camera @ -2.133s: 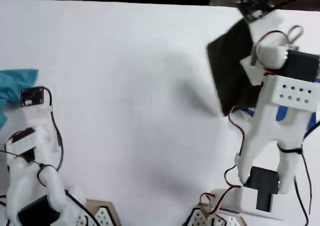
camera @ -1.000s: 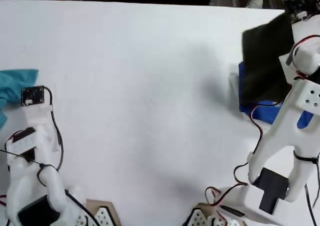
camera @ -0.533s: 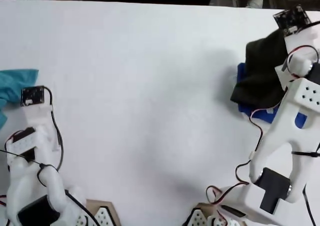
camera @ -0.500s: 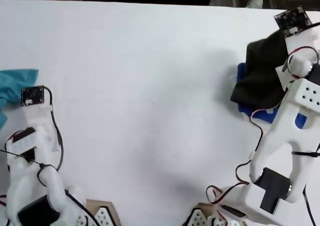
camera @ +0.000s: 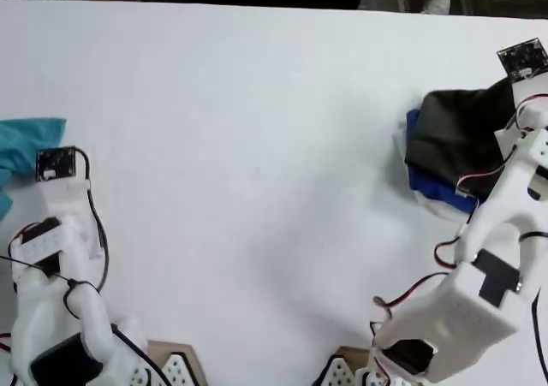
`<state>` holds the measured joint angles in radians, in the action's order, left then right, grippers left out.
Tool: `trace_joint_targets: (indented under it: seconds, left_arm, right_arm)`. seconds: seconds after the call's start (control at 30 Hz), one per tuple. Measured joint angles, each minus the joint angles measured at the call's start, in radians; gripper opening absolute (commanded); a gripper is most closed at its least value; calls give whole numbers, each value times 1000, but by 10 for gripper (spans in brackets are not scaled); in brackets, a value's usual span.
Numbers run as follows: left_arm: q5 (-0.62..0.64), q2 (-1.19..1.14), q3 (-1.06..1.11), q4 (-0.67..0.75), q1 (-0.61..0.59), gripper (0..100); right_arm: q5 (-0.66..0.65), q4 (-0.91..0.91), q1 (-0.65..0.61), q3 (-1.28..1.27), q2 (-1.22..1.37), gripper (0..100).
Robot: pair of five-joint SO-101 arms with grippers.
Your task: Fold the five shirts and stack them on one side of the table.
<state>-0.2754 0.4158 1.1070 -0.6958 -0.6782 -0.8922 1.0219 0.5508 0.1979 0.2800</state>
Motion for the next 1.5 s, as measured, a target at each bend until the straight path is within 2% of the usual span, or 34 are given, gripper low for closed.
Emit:
trace_joint_targets:
  seconds: [0.13, 0.3, 0.37, 0.63, 0.73, 0.9, 0.97, 1.13, 1.37, 1.5]
  left_arm:
    - [0, 0, 0, 0, 0, 26]
    - [0, 0, 0, 0, 2, 26]
    - [0, 0, 0, 0, 2, 26]
    - [0, 0, 0, 0, 2, 26]
    - [0, 0, 0, 0, 2, 26]
    - [0, 0, 0, 0, 2, 26]
    - [0, 0, 0, 0, 2, 26]
    - [0, 0, 0, 0, 2, 26]
    - [0, 0, 0, 0, 2, 26]
    - [0, 0, 0, 0, 2, 26]
  right_arm:
    - [0, 0, 9, 44, 41, 64]
    - [74, 0, 17, 83, 49, 257]
    - [115, 0, 18, 101, 49, 294]
    - [301, 69, 18, 235, 49, 290]
    - [327, 195, -9, 292, 49, 289]
    - [310, 503, -147, 299, 51, 289]
    - [311, 560, -201, 299, 54, 279]
    - [365, 502, -253, 192, 55, 214]
    - [370, 276, -250, -129, 55, 216]
    - [370, 242, -218, -172, 46, 216]
